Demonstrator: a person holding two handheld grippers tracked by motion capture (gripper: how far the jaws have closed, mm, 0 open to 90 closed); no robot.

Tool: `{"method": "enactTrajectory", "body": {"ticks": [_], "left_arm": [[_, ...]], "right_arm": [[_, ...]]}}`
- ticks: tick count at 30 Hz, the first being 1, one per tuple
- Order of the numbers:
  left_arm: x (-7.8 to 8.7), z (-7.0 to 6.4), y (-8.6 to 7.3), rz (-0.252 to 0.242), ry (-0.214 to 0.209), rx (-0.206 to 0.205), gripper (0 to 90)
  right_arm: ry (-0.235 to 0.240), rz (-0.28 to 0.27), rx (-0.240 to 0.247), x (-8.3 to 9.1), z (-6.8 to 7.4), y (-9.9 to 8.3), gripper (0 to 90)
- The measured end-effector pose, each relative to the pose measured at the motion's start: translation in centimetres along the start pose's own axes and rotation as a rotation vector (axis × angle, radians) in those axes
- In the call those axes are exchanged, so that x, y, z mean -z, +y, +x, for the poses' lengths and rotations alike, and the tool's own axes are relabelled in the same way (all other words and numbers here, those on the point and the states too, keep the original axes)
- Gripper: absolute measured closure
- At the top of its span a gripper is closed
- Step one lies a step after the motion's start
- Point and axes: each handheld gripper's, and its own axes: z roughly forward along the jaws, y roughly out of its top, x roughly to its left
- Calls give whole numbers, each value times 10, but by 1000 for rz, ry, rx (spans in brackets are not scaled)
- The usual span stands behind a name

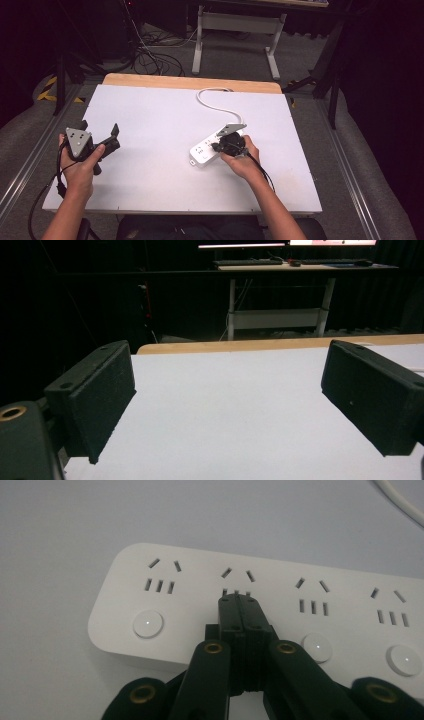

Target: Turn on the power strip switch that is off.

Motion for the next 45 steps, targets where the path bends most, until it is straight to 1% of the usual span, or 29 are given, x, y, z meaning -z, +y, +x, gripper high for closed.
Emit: {"method": "enactTrajectory", "body": {"ticks": [6,11,14,15,17,21,22,25,26,27,29,33,36,38,41,44,45], "left_arm": [[2,1,0,-1,0,3,77],[3,3,0,1,-1,19,77],[2,3,0,2,0,18,77],[2,3,0,0,0,23,77],[1,3,0,4,-2,24,77],[1,4,-1,4,-1,24,77],[0,4,-1,4,-2,24,77],[0,3,-1,5,-6,20,77],[0,3,0,4,-7,19,77],[-1,3,0,5,-8,17,77],[-2,2,0,7,-10,16,77],[-2,0,0,6,-19,17,77],[-2,1,0,6,-16,18,77],[-3,2,0,7,-15,16,77],[-3,2,0,7,-15,18,77],[-3,1,0,7,-19,18,77],[-3,1,0,7,-20,17,77]], "right_arm": [[-1,-3,-4,0,0,0,900],[-1,-11,-8,0,0,-1,900],[-7,-13,-1,0,1,-1,900],[-30,-16,14,0,3,-1,900],[-37,-11,22,0,5,-1,900],[-39,-12,21,1,4,0,900],[-53,-15,17,1,3,-1,900],[-42,-19,5,2,1,-2,900],[-42,-19,5,2,1,-2,900],[-56,-18,13,2,3,-2,900],[-55,-19,16,2,3,-2,900],[-46,-29,4,1,2,-3,900],[-47,-30,6,2,2,-3,900],[-58,-33,8,1,3,-3,900],[-61,-36,20,2,2,-3,900],[-56,-48,13,3,2,-2,900],[-68,-70,18,5,1,-2,900]]}}
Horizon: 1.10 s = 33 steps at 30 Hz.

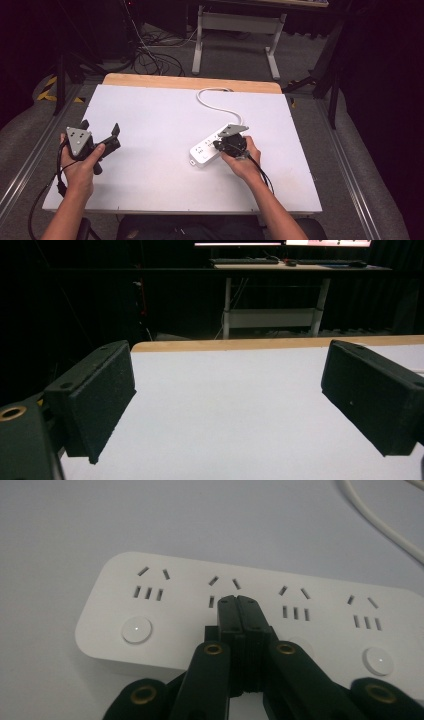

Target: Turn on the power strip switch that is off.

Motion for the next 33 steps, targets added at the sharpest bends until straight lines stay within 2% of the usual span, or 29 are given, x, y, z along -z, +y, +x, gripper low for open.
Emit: {"method": "enactTrajectory", "body": {"ticks": [2,5,11,13,14,19,20,21,24,33], "left_arm": [[0,0,0,1,0,-2,77],[-1,0,0,1,1,-1,77],[-1,0,0,-1,-1,-1,77],[-1,0,0,1,-1,1,77],[-2,0,0,1,-3,2,77],[-3,-1,0,-1,-8,-1,77],[-3,-1,0,0,-8,-3,77],[-3,-1,0,-1,-8,-2,77],[-3,0,0,-1,-6,4,77],[-4,-1,1,1,-13,7,77]], "right_arm": [[-4,-35,-8,4,-2,1,900],[-11,-60,-5,9,-4,2,900],[-4,-117,-45,18,-12,3,900],[-3,-145,-44,21,-14,3,900],[-5,-180,-36,25,-14,3,900],[-30,-228,-31,34,-17,4,900],[-35,-259,-38,39,-19,4,900],[-35,-259,-38,39,-19,4,900],[-39,-319,-55,48,-24,3,900],[-57,-386,-77,59,-31,0,900]]}}
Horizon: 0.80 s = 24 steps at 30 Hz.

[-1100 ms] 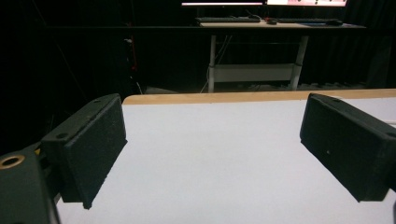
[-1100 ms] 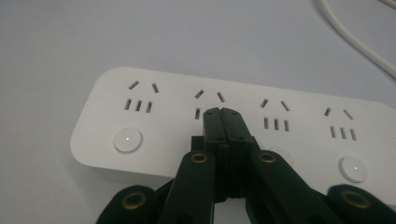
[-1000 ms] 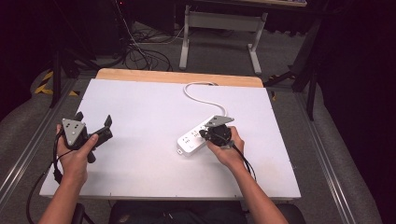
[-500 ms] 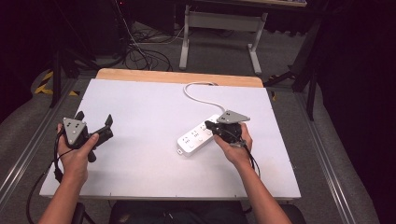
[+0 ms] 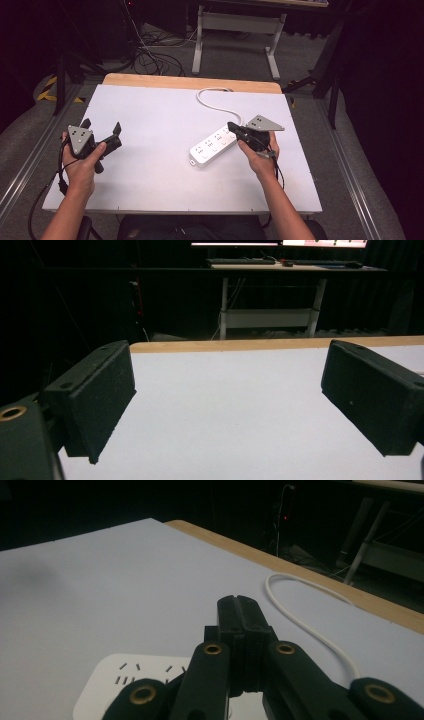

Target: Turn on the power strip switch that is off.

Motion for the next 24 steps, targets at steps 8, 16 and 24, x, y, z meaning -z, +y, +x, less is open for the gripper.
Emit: {"method": "enactTrajectory", "body": {"ticks": [8,16,24], "left_arm": [[0,1,0,0,2,0,77],[0,1,0,-3,3,0,77],[-1,0,0,-1,0,1,77]], "right_arm": [[-11,-67,-13,13,-7,3,900],[-30,-125,-37,32,-18,4,900],[-46,-157,-57,46,-26,1,900]]}}
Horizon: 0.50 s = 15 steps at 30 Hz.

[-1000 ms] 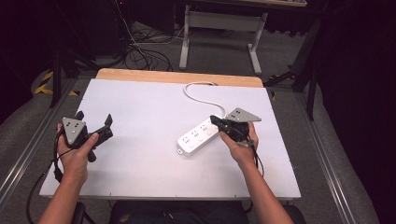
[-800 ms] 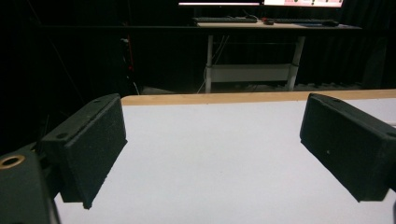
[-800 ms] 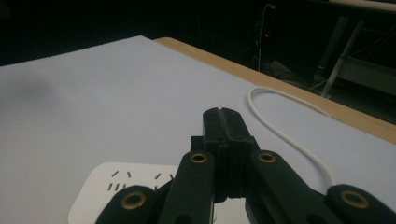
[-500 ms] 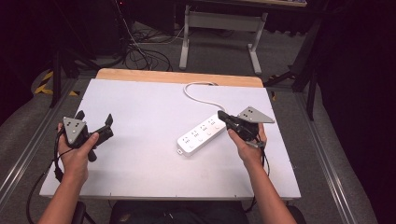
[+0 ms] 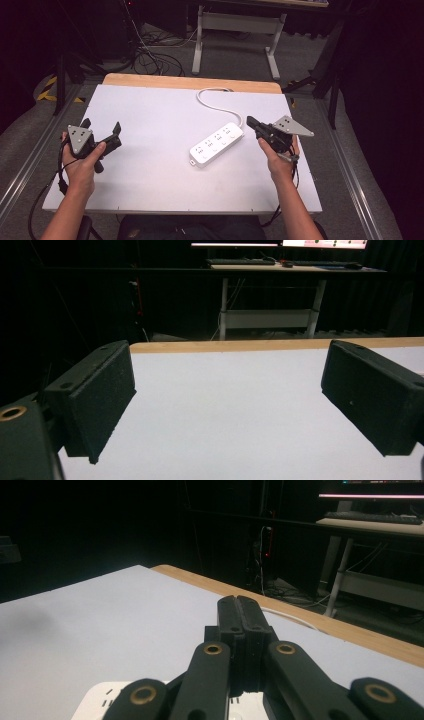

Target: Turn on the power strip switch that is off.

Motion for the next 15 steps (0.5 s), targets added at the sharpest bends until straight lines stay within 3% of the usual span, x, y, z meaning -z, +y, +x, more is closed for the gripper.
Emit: {"method": "enactTrajectory", "body": {"ticks": [15], "left_arm": [[-1,0,0,1,-6,-1,77]], "right_arm": [[-47,-31,-13,19,-12,-6,900]]}}
